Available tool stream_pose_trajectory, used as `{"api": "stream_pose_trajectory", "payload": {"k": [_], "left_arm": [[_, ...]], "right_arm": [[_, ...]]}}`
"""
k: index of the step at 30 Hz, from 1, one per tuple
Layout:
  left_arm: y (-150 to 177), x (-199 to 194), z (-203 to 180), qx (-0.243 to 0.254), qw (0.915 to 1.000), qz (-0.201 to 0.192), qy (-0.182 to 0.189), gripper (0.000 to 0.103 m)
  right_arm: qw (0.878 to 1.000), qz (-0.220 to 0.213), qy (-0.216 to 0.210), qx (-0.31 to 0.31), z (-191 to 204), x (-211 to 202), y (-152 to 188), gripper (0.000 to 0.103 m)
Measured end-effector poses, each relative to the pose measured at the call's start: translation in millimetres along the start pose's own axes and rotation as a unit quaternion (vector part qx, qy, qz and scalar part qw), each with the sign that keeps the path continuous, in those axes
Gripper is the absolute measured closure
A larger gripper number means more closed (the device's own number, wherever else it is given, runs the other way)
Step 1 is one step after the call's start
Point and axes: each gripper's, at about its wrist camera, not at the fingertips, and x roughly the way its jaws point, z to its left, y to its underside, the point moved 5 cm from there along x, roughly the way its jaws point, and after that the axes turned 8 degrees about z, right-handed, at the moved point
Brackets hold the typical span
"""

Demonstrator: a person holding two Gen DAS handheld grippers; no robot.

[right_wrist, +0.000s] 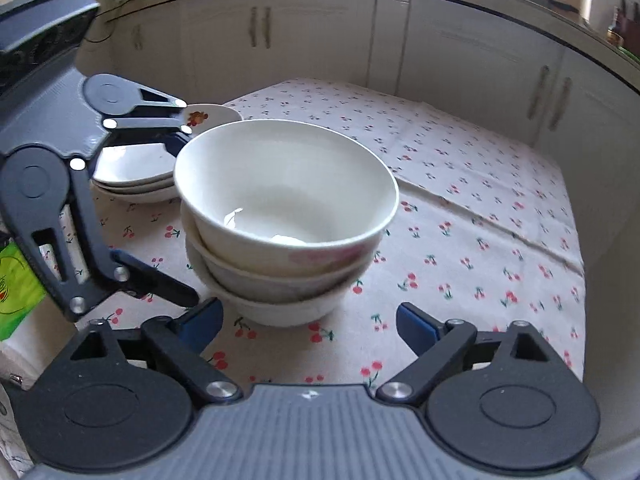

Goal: Organize plates and bowls
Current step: 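Grasp the three-bowl stack from opposite rims with both grippers, then lift the bowl stack with both grippers and lower it onto the plate stack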

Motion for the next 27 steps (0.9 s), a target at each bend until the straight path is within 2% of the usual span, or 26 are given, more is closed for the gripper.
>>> {"api": "stream_pose_trajectory", "payload": {"k": [3,11,16,27], "left_arm": [[-1,6,4,0.007,0.9998,0.006,0.020,0.016],[-7,13,7,0.060,0.9958,0.001,0.068,0.019],[-7,16,11,0.076,0.9924,-0.002,0.096,0.023],[-9,19,13,0.088,0.9891,-0.002,0.118,0.023]], "right_arm": [[1.000,-0.001,-0.016,-0.011,0,5,-2,0.008],[0.996,0.014,-0.054,-0.070,0,6,-9,0.019],[0.994,0.018,-0.072,-0.079,-1,8,-11,0.022],[0.991,0.031,-0.077,-0.102,-1,7,-15,0.024]]}}
